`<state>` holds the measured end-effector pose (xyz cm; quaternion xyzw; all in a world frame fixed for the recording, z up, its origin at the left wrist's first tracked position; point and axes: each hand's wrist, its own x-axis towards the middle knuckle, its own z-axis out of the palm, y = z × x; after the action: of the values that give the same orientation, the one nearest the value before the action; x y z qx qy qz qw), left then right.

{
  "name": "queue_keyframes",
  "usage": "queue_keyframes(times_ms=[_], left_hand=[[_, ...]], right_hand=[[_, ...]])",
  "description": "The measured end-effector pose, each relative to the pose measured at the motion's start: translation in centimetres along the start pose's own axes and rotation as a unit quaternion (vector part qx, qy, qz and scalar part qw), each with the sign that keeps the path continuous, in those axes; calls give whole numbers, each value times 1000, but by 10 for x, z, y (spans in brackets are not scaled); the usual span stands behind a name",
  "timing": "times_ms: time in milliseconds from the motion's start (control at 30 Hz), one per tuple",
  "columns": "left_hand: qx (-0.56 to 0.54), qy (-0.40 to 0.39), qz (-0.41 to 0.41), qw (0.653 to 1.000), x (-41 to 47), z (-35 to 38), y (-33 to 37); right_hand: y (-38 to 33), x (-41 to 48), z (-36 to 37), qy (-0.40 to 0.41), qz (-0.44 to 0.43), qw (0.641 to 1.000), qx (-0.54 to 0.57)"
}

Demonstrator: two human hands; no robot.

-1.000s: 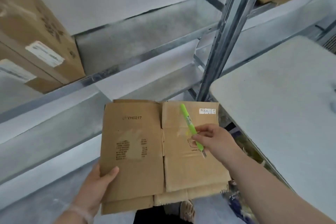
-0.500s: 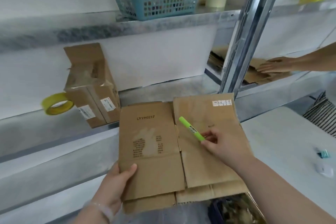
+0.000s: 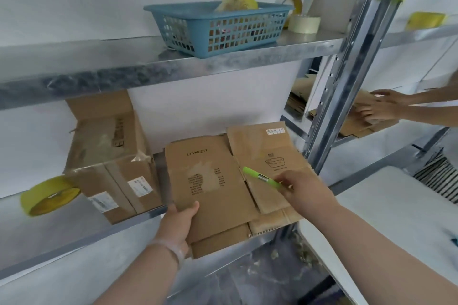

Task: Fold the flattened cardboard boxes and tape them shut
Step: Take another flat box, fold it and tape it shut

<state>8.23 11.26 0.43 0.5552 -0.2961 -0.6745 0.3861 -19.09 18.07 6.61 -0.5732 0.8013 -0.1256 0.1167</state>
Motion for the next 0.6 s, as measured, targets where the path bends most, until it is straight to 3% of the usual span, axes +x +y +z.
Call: queue_keyframes(times_ms=[333, 600], left_hand=[[100, 19, -10, 995, 97, 39, 23], [144, 56, -40, 987, 126, 66, 11]], right_hand=[[-5, 62, 11, -1, 53, 998, 31], [21, 100, 14, -35, 51, 998, 17]])
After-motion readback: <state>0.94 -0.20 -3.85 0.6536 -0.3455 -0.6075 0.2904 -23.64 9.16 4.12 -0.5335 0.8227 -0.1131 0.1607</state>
